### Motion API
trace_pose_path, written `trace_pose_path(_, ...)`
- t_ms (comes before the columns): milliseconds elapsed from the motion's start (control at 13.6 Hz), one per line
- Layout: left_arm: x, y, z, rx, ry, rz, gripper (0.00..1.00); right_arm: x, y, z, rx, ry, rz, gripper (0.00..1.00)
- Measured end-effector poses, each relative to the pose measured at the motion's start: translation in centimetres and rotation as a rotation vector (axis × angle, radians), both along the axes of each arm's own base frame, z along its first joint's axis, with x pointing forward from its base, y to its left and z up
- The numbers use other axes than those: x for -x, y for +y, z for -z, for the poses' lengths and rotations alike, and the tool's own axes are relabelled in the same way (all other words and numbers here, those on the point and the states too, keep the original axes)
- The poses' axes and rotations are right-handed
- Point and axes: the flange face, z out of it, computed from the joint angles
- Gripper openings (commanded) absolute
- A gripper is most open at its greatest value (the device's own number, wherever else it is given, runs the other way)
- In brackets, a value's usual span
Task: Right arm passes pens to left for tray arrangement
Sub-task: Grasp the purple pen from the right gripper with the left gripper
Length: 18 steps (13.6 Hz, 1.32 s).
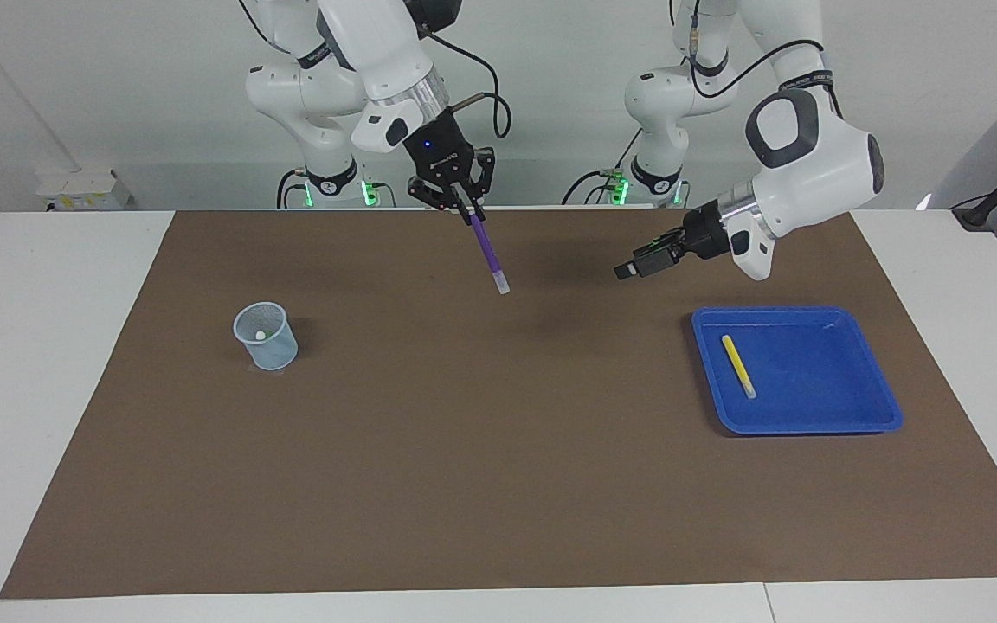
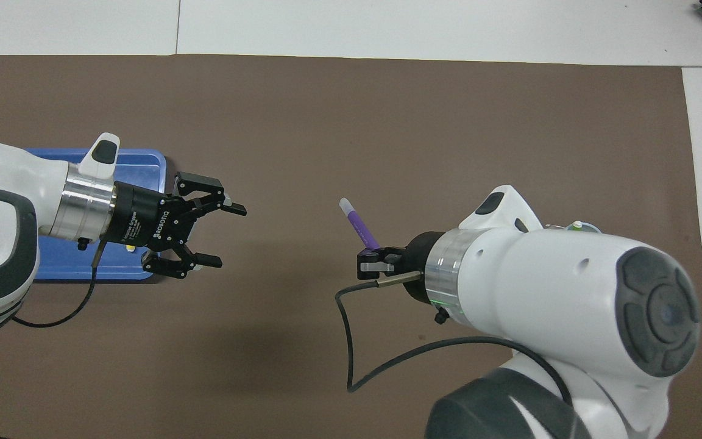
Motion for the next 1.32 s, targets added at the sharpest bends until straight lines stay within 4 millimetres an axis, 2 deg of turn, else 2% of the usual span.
trace_pose_path(294, 1.0, -1.5, 0.7, 0.117, 0.025, -0.135, 0.98, 0.3, 0.3, 0.7, 0.002, 0.009, 0.007, 0.00)
trace_pose_path(588, 1.9, -6.1, 0.7, 0.207, -0.001, -0.214, 1.00, 0.3, 0.3, 0.8, 0.002, 0.009, 0.008, 0.00)
trace_pose_path(809, 3.5, -10.1, 0.9, 0.228, -0.007, -0.217, 1.00, 0.3, 0.3, 0.8, 0.002, 0.009, 0.008, 0.00)
trace_pose_path(1029, 4.1, -11.5, 0.9, 0.255, -0.014, -0.252, 1.00, 0.3, 0.3, 0.8, 0.002, 0.009, 0.008, 0.00)
trace_pose_path(1250, 5.5, -14.3, 1.1, 0.260, -0.030, -0.299, 1.00, 0.3, 0.3, 0.8, 0.002, 0.009, 0.008, 0.00)
trace_pose_path(1323, 5.9, -14.9, 1.2, 0.257, -0.033, -0.304, 0.96, 0.3, 0.3, 0.8, 0.002, 0.009, 0.008, 0.00)
